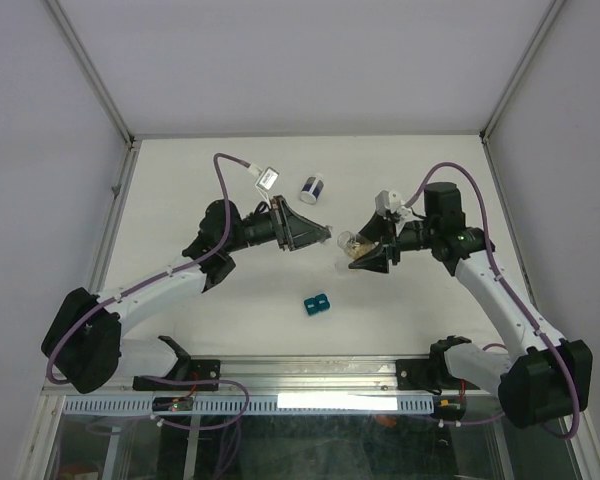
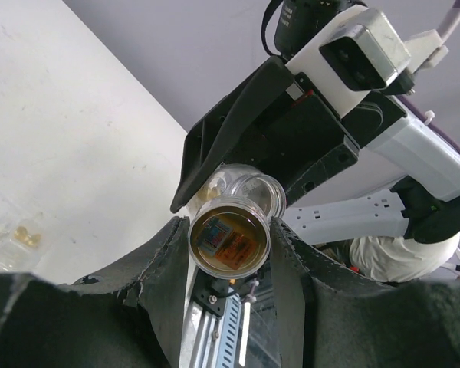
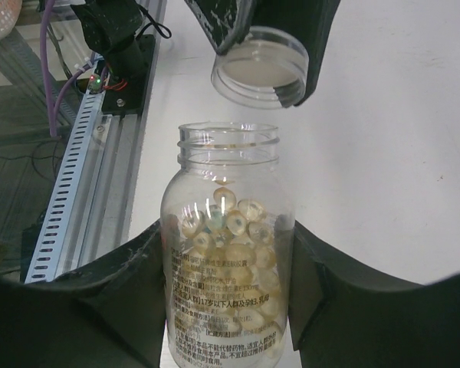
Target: Sort the pills into containers
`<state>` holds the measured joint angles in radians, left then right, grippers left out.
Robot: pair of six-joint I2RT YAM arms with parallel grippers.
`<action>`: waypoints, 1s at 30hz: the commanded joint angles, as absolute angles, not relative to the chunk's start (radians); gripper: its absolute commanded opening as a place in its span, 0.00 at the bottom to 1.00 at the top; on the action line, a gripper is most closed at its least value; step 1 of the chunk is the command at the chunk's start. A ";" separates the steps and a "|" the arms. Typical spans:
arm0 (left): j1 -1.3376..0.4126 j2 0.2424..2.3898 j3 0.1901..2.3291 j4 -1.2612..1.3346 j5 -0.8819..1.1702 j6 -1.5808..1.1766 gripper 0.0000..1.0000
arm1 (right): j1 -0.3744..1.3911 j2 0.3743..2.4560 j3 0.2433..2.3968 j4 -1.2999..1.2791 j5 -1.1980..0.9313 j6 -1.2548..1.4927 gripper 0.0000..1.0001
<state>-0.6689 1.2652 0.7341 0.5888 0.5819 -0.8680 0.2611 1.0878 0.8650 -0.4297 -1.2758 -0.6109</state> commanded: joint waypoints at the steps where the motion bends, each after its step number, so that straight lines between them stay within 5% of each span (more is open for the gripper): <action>1: -0.695 1.289 0.796 0.596 0.578 -0.855 0.25 | 0.292 1.087 0.923 -0.453 -1.235 -0.671 0.00; 18: -0.761 1.333 0.825 0.525 0.563 -0.817 0.25 | 0.351 1.121 0.948 -0.470 -1.097 -0.661 0.00; 30: -0.825 1.355 0.932 0.203 0.459 -0.659 0.24 | 0.368 1.137 0.974 -0.480 -1.000 -0.639 0.00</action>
